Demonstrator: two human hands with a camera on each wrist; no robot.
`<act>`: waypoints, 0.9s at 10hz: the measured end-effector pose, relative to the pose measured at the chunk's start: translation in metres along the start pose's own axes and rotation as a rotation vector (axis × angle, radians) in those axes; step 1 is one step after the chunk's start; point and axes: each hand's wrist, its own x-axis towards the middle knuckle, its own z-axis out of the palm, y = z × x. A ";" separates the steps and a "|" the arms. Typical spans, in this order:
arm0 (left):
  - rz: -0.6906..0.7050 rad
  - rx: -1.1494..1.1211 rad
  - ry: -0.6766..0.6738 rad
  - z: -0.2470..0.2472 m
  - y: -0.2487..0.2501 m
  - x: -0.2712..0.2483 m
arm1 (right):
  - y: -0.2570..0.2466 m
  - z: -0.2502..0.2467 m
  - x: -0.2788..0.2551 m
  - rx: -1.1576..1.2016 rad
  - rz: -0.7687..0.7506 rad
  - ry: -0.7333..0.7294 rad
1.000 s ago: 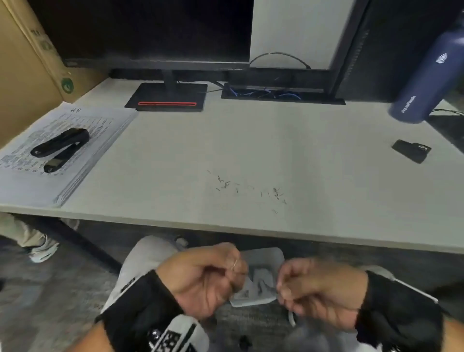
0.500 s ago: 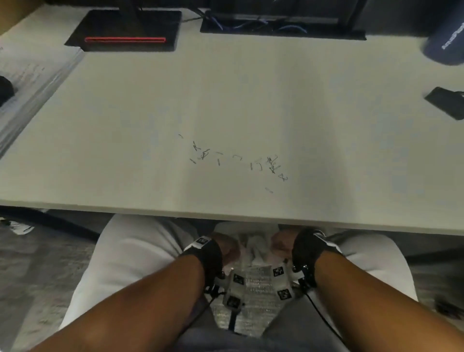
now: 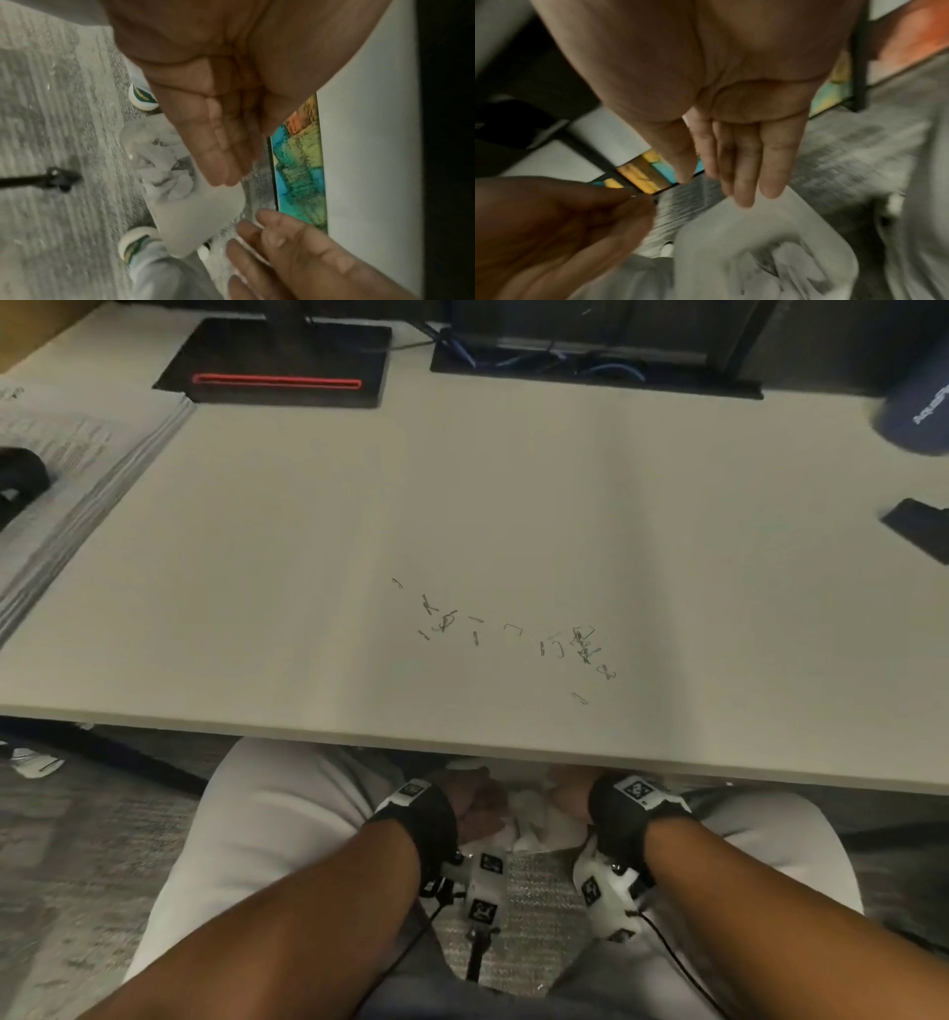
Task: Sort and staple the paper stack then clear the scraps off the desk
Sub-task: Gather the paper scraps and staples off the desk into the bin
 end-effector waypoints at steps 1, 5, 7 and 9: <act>0.038 -0.067 -0.062 0.005 0.017 -0.037 | -0.040 -0.042 -0.058 0.192 -0.059 -0.086; 0.154 -0.344 -0.529 0.054 0.022 -0.168 | -0.077 -0.185 -0.237 0.678 -0.355 0.556; 0.119 -0.430 -0.666 0.063 0.016 -0.191 | -0.085 -0.184 -0.192 0.155 -0.218 0.325; 0.217 -0.584 -0.701 0.056 0.010 -0.208 | -0.106 -0.137 -0.231 0.069 -0.378 0.282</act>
